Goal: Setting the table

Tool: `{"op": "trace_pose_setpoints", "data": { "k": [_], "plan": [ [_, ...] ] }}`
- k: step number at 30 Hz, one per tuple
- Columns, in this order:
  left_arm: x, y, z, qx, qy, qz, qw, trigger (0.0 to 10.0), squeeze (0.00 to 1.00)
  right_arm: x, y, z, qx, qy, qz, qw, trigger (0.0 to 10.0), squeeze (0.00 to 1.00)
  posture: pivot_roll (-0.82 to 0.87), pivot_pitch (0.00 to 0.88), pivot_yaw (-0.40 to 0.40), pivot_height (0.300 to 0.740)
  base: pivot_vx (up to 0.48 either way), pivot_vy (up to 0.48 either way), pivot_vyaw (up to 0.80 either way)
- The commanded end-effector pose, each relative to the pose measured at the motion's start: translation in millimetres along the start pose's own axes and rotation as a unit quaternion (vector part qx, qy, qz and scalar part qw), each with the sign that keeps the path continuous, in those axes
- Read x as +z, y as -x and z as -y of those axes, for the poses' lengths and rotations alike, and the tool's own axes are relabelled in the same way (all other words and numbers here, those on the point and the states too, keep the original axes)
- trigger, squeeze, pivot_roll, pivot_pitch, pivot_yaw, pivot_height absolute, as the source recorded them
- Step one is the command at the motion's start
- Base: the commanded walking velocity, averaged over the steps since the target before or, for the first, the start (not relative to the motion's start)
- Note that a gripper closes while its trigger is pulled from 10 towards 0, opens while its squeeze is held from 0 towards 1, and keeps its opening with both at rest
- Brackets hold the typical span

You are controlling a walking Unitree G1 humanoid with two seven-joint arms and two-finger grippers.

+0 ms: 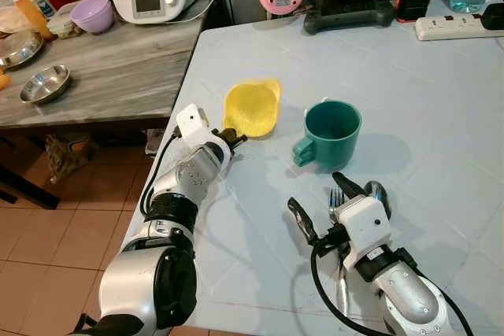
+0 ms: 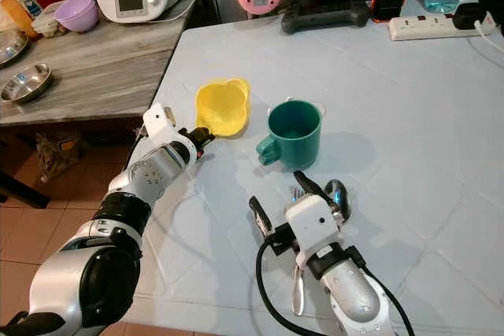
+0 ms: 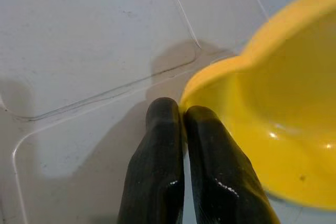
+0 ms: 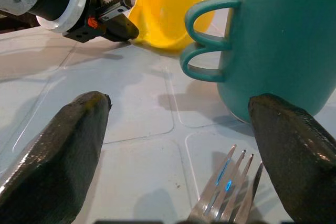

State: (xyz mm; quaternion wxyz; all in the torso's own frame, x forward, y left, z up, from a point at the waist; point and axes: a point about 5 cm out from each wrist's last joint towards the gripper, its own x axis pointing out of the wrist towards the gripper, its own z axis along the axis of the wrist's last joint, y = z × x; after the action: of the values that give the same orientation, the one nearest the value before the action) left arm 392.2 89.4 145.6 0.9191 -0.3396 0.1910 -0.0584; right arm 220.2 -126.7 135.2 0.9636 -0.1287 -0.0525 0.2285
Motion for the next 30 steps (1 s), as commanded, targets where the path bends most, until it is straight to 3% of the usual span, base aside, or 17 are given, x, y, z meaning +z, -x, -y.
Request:
{"op": "trace_pose_setpoints", "data": {
  "k": [1,19,27,30],
  "plan": [
    [2,1.7,-14.2,0.025,0.003,0.000,1.000,0.0,0.00,0,-2.1,-6.4,0.011,-0.007,0.004,1.000,10.0,0.00,-0.31,0.161,0.225,0.740,0.000,0.000,0.00],
    [9,9.4,-33.6,0.050,0.001,0.012,0.999,0.0,0.00,-2,-6.4,-7.6,0.020,-0.008,0.006,1.000,10.0,0.00,-0.29,0.156,0.216,0.740,0.000,0.000,0.00],
    [21,34.7,-58.8,0.068,-0.031,0.029,0.997,0.0,0.00,-3,-10.2,-8.8,0.032,-0.011,0.008,0.999,10.0,0.00,-0.23,0.152,0.191,0.740,0.000,0.000,0.00],
    [28,56.3,-70.6,0.072,-0.071,0.042,0.994,0.0,0.00,-4,-14.7,-10.2,0.046,-0.012,0.011,0.999,10.0,0.00,-0.21,0.148,0.174,0.740,0.000,0.000,0.00]
  ]
}}
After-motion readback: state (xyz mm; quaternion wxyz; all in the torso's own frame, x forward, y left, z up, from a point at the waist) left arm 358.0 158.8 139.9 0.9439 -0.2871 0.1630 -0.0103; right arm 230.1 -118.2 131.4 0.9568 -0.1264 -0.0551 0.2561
